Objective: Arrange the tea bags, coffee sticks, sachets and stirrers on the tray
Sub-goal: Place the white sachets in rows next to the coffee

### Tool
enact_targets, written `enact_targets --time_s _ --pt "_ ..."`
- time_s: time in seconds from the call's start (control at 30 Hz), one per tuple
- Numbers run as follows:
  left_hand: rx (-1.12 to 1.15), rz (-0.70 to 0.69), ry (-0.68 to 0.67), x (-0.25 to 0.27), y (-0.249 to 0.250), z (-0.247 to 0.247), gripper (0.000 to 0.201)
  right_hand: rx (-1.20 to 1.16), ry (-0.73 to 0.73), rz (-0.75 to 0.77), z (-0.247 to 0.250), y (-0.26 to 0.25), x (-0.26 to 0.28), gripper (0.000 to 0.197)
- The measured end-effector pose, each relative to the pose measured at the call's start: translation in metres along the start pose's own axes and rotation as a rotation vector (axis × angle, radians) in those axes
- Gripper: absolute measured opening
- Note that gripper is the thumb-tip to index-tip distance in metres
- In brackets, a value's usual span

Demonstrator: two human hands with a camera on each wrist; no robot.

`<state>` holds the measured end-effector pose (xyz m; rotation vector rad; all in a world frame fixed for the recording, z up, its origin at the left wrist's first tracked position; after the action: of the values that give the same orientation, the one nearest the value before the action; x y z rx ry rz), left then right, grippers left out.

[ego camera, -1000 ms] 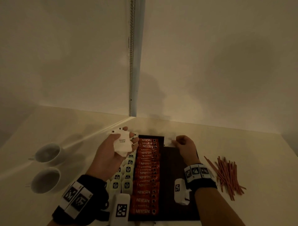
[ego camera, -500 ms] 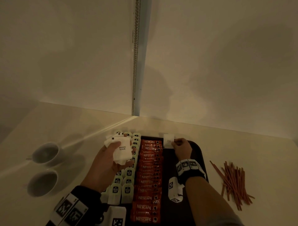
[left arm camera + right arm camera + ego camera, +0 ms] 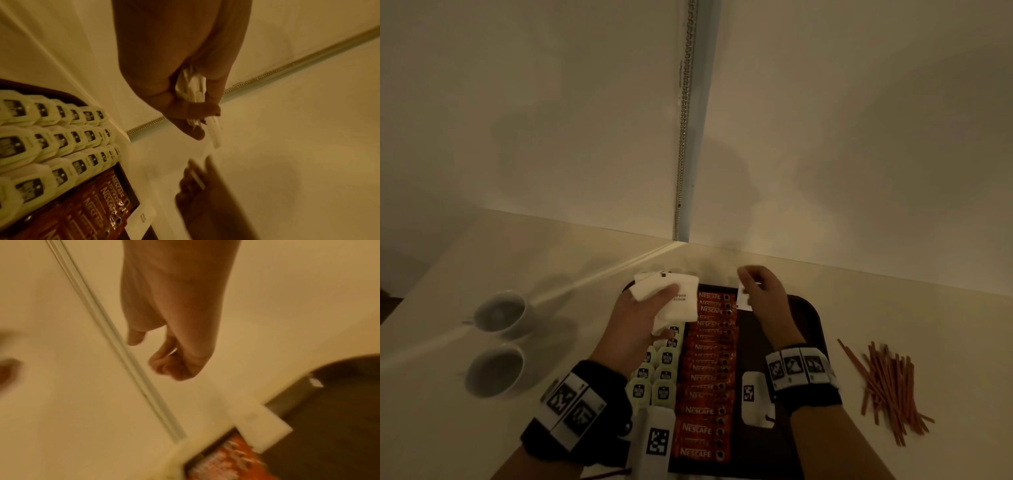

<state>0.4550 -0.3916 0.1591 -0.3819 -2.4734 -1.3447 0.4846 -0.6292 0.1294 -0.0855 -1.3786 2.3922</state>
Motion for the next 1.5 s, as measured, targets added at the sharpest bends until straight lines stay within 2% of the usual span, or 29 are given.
enact_targets --time_s 0.07,0.13,0.2,0.27,0.37,0.43,0.57,0.7,0.77,0.9,1.0,1.13,1.23,1.33,1.4,1.5 --pt "-0.11 -0.029 -0.028 -0.001 0.002 -0.009 0.015 -0.146 -0.254 0.117 -0.019 -0.051 0.028 0.025" --pt "-0.185 -0.05 -0.05 0.0 0.003 -0.016 0.015 -0.126 -0.385 0.219 -0.027 -0.083 0.048 0.022" --pt "-0.196 -0.048 -0.06 0.003 0.003 -0.022 0.012 -0.062 -0.396 0.266 -0.026 -0.095 0.056 0.016" --pt "-0.165 -0.041 -0.083 0.007 0.004 -0.028 0.008 -0.1 -0.364 0.246 -0.019 -0.092 0.057 0.012" --pt "-0.144 -0.078 -0.133 0.01 0.007 -0.033 0.016 -0.359 -0.303 0.082 -0.01 -0.076 0.058 0.005" --pt "-0.147 -0.108 -0.139 0.011 0.007 -0.035 0.021 -0.55 -0.321 -0.037 -0.014 -0.066 0.064 0.001" --pt "-0.139 -0.196 -0.064 0.011 0.016 -0.033 0.014 -0.589 -0.393 -0.075 -0.027 -0.061 0.083 0.025" --pt "-0.247 -0.257 -0.089 0.014 0.024 -0.039 0.013 -0.529 -0.425 -0.037 -0.028 -0.061 0.091 0.047" --pt "-0.278 -0.286 -0.078 0.014 0.028 -0.039 0.013 -0.5 -0.391 -0.017 -0.025 -0.062 0.09 0.044" --pt "-0.321 -0.31 -0.055 0.013 0.029 -0.04 0.014 -0.38 -0.241 0.056 -0.01 -0.062 0.083 0.018" --pt "-0.265 -0.191 -0.05 0.009 0.018 -0.038 0.012 -0.376 -0.225 0.071 -0.001 -0.054 0.077 0.012" --pt "-0.014 -0.006 -0.002 0.006 0.003 -0.025 0.022 -0.424 -0.063 -0.08 0.029 0.0 0.044 0.015" --pt "0.052 0.043 -0.015 0.006 -0.002 -0.018 0.025 -0.092 0.112 -0.185 0.056 0.062 0.009 0.021" --pt "0.063 0.068 -0.01 0.005 -0.007 -0.014 0.026 0.271 0.171 -0.265 0.068 0.105 -0.015 0.023" --pt "0.058 0.075 0.004 0.004 -0.009 -0.011 0.024 0.363 0.163 -0.297 0.067 0.12 -0.023 0.024" --pt "0.039 0.072 0.005 0.002 -0.011 -0.01 0.022 0.38 0.165 -0.32 0.062 0.13 -0.029 0.022"
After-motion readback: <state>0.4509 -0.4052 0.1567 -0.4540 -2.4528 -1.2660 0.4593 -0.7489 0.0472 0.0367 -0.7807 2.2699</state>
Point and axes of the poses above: each hand's wrist, its own x-axis away from the middle knuckle, its own z-axis out of the back of the hand, y = z × x, the point moved 10 cm from there along -x, towards the middle knuckle, and after that the axes turned 12 degrees about x, right-handed, at the moved point
